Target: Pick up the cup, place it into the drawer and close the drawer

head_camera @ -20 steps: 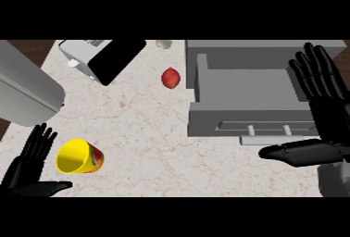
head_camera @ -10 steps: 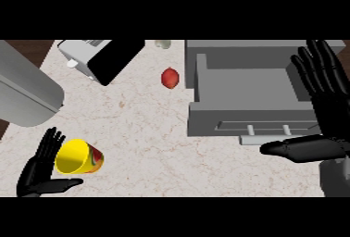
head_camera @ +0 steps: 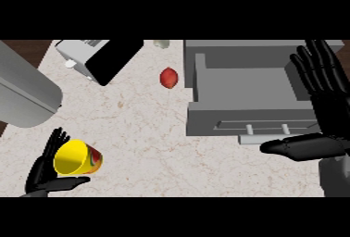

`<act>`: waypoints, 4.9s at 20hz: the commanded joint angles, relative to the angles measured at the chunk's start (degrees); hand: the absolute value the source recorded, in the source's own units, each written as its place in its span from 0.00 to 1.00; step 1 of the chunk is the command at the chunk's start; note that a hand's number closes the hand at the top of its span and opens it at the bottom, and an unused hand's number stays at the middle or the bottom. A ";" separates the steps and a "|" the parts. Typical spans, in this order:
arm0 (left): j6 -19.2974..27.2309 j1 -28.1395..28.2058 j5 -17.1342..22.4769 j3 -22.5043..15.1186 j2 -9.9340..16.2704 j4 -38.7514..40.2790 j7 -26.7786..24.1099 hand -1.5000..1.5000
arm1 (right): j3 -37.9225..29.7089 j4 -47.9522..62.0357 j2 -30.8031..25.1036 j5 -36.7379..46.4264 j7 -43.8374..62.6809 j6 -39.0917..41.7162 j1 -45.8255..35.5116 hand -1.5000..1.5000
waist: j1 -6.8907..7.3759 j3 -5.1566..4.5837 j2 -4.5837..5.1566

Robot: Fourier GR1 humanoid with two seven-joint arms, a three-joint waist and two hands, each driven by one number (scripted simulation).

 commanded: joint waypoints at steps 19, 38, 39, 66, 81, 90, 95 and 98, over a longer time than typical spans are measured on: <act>-3.76 -4.69 -0.97 -1.82 -3.77 -0.52 -13.00 1.00 | 0.81 -2.21 -0.36 0.95 2.89 -0.31 0.16 0.00 | -0.19 -0.06 -0.05; 6.51 -15.62 2.85 1.28 -13.30 -6.22 -13.35 1.00 | -3.23 -0.75 -3.05 -2.66 1.66 2.50 0.37 0.00 | -0.09 0.11 -0.30; 6.81 -19.03 2.65 0.15 -13.82 -7.98 -8.33 1.00 | -1.53 3.75 -1.15 0.40 -0.55 0.62 -2.02 0.00 | 0.86 0.18 -0.33; 34.24 -55.84 11.28 -20.01 -19.17 -15.07 37.53 1.00 | -2.20 2.39 -1.66 1.01 -3.09 1.77 0.97 0.00 | -1.78 0.24 0.12; 32.32 -60.50 17.21 -34.79 -19.17 1.47 43.20 1.00 | -0.42 5.92 -1.23 -0.34 -2.94 3.12 -5.57 0.00 | -8.36 0.36 1.91; 32.93 -55.94 22.69 -36.08 -19.17 -0.75 37.01 0.00 | 3.26 6.59 0.16 -4.22 -2.22 7.45 -7.70 0.00 | -11.24 0.29 2.87; 30.28 -55.69 29.09 -33.42 -19.17 -4.54 32.13 0.00 | 8.49 6.01 0.24 -10.23 -1.44 15.90 -9.32 1.00 | -11.18 0.20 2.80; 30.92 -55.10 31.85 -32.47 -19.17 -5.56 27.91 0.00 | 10.64 6.02 -1.40 -13.50 0.17 21.09 -6.74 1.00 | -10.48 0.21 2.33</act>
